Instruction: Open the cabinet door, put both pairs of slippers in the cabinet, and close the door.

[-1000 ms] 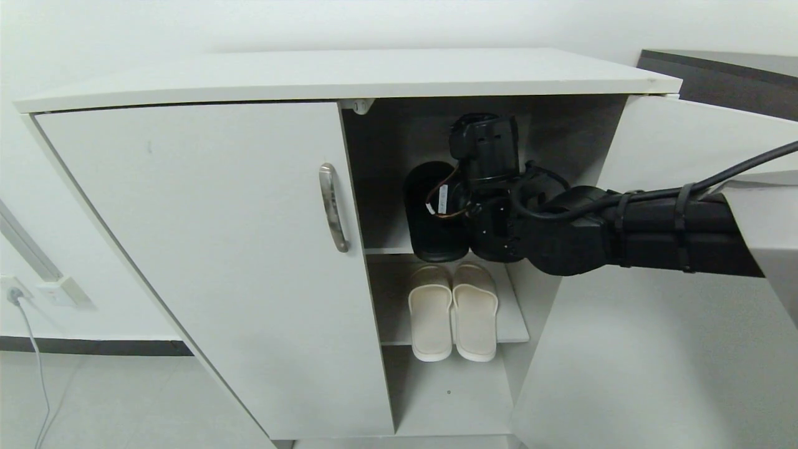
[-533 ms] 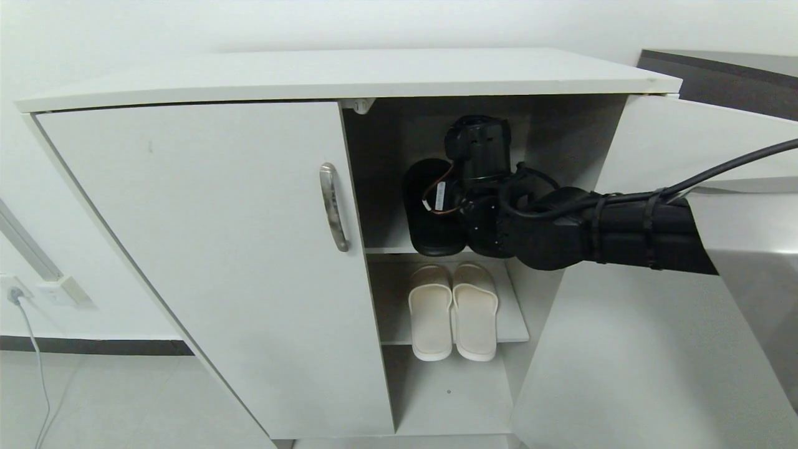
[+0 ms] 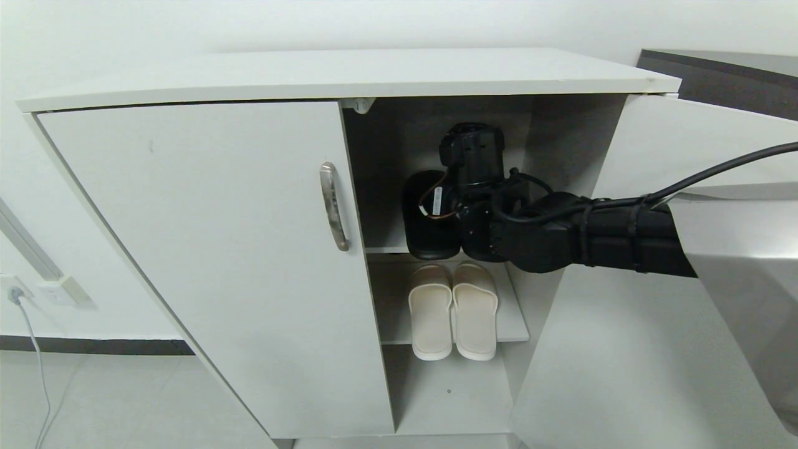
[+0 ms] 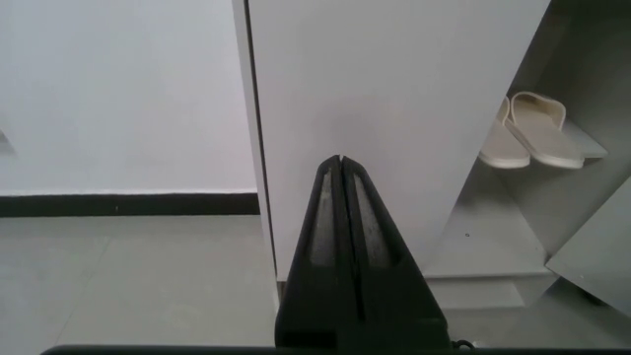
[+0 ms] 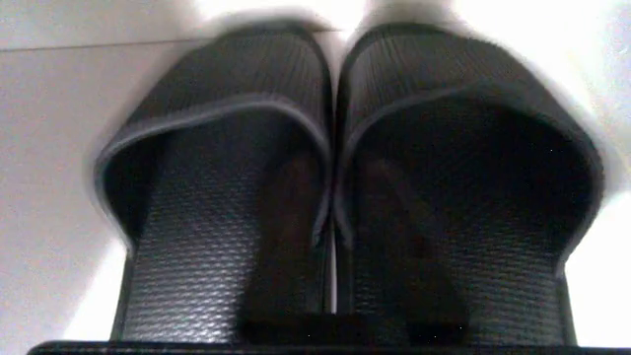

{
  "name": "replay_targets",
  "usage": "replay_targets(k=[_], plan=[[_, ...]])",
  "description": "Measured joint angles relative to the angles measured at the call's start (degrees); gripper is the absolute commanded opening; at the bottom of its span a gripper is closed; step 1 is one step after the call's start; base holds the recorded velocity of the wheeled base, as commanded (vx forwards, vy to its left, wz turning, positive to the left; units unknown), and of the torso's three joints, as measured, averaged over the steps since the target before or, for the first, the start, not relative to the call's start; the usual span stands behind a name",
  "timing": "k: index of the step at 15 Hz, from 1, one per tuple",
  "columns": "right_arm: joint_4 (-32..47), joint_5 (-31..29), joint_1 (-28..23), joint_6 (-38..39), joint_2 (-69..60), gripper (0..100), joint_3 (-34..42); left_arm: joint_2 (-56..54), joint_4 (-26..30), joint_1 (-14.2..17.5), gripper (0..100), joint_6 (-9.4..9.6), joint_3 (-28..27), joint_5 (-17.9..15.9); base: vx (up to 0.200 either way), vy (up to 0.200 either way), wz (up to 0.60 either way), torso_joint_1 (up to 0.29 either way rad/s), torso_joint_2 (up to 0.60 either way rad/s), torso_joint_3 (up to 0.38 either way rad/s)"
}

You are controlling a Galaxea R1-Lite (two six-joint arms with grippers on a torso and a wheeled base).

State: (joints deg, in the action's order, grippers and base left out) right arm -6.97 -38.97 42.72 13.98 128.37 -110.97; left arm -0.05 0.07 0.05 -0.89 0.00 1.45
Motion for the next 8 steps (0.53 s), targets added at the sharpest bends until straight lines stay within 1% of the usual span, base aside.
replay_targets(k=[4,6,8], plan=[[1.04,-0.46,0.24,0.0,-0.45,100,1.35,0.0,0.02,0.02,0,0.02,0.0,-0.04,0.0,0.0,0.0,0.0,0.0,0.0],[1.1,-0.68,0.74,0.0,-1.77,100,3.21,0.0,0.02,0.02,0,0.02,0.0,-0.04,0.0,0.0,0.0,0.0,0.0,0.0],[0.96,-1.58,1.46,0.07,-4.08,100,6.62,0.0,0.02,0.02,0,0.02,0.0,-0.04,0.0,0.0,0.0,0.0,0.0,0.0]])
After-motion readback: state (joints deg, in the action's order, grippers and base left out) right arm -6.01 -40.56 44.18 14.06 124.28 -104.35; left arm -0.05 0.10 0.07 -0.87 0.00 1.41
